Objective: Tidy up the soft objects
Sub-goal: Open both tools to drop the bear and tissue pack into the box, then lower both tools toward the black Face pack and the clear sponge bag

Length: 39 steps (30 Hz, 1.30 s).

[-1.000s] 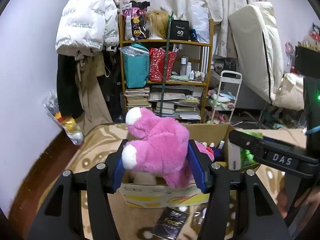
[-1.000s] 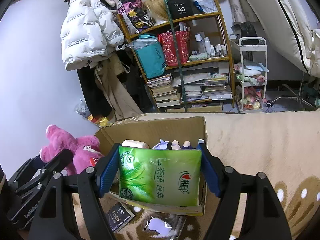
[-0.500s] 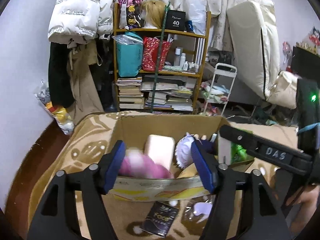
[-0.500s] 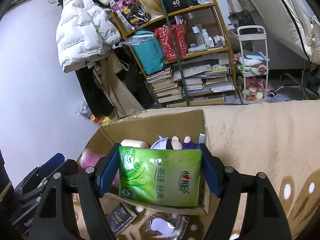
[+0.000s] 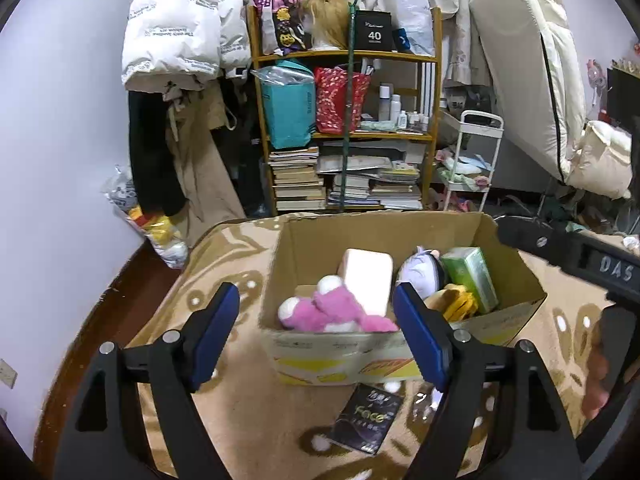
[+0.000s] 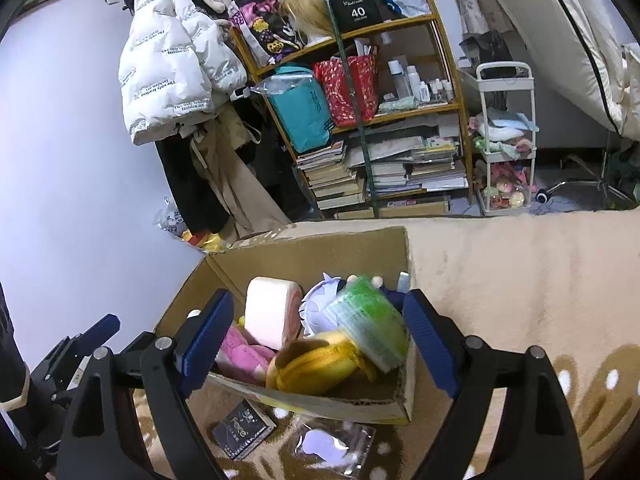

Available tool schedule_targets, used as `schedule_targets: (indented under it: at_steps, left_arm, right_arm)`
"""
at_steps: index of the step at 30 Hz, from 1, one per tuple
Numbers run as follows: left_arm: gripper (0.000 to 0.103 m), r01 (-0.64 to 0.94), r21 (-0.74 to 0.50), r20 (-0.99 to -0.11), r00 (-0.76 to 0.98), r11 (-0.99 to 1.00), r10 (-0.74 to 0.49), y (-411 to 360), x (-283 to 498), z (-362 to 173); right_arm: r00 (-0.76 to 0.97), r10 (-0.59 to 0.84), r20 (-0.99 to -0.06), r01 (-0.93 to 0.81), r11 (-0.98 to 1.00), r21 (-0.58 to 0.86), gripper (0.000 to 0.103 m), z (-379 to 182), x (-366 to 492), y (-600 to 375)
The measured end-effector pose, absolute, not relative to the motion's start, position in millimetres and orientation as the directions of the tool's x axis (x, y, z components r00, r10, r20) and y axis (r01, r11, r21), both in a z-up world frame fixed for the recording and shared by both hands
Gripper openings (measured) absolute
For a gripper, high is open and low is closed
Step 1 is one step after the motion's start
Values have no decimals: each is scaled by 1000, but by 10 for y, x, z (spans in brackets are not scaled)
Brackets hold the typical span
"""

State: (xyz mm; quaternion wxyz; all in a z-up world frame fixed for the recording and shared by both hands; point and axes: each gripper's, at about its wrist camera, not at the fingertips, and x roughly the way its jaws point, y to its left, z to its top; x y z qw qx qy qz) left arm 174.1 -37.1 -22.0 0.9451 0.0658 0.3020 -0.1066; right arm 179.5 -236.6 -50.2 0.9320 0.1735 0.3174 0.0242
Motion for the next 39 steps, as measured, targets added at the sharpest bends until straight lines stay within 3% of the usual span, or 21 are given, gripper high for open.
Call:
schedule_targets:
  at_steps: [4,22,39]
  left_arm:
    - [84,231,113,-583,803,966,-124,-351,1630,-182]
    - [85,247,117,-674,731,962,-106,-272,1190,-148]
    - [85,267,107,-752,652,958,-98,-319,1362,-551]
  right_arm:
    - [789,159,-593,76,933,351,91,-488,1705,-2368]
    - [747,149,-648,51,959,280,91,-433,1256,-2122]
    - [618,159,-770,73,963,258,91,-925,1425,-2050]
